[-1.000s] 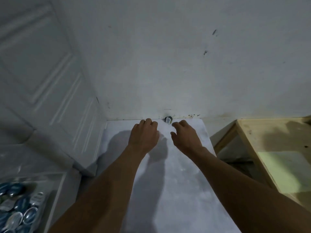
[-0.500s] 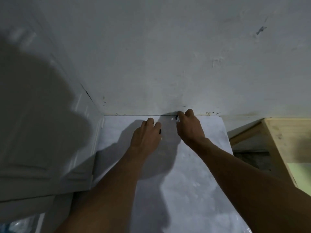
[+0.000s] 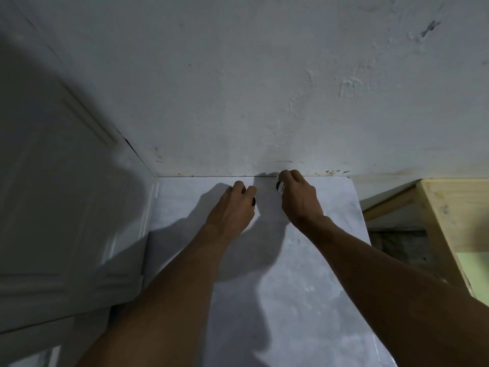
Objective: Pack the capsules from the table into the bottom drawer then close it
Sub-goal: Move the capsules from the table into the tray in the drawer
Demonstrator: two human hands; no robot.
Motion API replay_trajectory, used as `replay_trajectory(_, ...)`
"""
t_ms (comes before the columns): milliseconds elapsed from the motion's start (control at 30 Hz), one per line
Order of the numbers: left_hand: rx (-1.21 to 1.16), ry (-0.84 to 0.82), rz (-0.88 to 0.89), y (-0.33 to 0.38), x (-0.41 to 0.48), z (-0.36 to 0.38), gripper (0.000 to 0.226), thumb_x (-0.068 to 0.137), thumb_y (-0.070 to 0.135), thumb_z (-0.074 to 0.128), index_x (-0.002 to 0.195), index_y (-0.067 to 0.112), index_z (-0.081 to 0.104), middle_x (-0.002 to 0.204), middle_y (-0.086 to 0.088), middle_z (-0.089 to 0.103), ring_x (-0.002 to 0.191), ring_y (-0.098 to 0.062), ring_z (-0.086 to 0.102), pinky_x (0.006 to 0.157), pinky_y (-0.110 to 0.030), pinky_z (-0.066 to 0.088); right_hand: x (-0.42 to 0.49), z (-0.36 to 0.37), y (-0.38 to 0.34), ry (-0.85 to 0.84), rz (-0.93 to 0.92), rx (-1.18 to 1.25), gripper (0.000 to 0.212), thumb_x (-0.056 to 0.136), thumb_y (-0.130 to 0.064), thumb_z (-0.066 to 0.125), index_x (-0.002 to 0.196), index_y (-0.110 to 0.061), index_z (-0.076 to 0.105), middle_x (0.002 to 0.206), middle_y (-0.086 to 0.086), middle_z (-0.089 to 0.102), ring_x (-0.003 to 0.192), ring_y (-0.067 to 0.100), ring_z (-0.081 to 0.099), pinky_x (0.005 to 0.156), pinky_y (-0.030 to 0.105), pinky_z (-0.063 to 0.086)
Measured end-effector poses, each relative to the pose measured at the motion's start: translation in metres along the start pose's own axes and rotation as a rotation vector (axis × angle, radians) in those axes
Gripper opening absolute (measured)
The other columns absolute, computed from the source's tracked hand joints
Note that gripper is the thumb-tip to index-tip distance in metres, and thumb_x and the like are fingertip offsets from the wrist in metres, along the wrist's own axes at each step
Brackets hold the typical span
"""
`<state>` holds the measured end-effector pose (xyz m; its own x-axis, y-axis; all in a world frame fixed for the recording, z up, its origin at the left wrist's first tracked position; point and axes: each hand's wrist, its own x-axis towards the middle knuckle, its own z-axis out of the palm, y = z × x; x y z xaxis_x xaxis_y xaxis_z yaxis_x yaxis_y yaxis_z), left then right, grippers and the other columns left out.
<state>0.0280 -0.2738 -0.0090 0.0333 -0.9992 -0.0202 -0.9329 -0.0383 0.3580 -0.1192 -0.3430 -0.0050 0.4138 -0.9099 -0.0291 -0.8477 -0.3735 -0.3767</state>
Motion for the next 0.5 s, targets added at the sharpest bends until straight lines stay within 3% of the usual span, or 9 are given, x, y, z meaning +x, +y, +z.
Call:
replay_trajectory(100, -0.036, -0.024, 0.015, 0.006, -0.008, -0.006, 0.027, 0.084, 0.005, 0.057, 0.111, 0.003, 0.062, 0.099, -0.018, 0.050, 0.079, -0.033, 0.056, 0.073, -0.039, 0.052, -0.012, -0.008, -0.001, -0.028, -0.013, 0.011, 0.027, 0.081, 0.012, 0.045, 0.098, -0.007, 0.051, 0.097, 0.012, 0.059, 0.076, 0.034, 0.056, 0.065, 0.037, 0.048)
replay_trajectory(267, -0.057, 0.053, -0.016, 0.025, -0.026, -0.031, 0.016, 0.086, 0.011, 0.055, 0.101, 0.005, 0.057, 0.100, -0.014, 0.043, 0.068, -0.022, 0.039, 0.069, -0.034, 0.046, -0.033, -0.030, -0.005, -0.068, -0.069, 0.029, 0.052, 0.079, 0.012, 0.048, 0.125, -0.011, 0.057, 0.117, 0.010, 0.058, 0.101, 0.030, 0.059, 0.083, 0.032, 0.046)
replay_trajectory(367, -0.083, 0.125, -0.030, 0.035, -0.041, -0.048, 0.014, 0.086, 0.013, 0.058, 0.098, 0.005, 0.056, 0.097, -0.014, 0.042, 0.065, -0.024, 0.041, 0.069, -0.037, 0.050, -0.049, -0.048, -0.012, -0.056, -0.050, 0.052, 0.047, 0.081, 0.008, 0.049, 0.124, -0.009, 0.058, 0.121, 0.009, 0.055, 0.104, 0.029, 0.058, 0.087, 0.032, 0.045)
replay_trajectory(500, -0.083, 0.212, -0.043, 0.054, -0.061, -0.070, 0.020, 0.088, 0.022, 0.060, 0.103, 0.010, 0.055, 0.099, -0.011, 0.048, 0.074, -0.028, 0.053, 0.070, -0.030, 0.046, -0.076, -0.076, -0.019, 0.023, -0.058, 0.116, 0.043, 0.081, 0.003, 0.053, 0.120, -0.013, 0.054, 0.120, 0.008, 0.052, 0.098, 0.034, 0.057, 0.081, 0.035, 0.049)
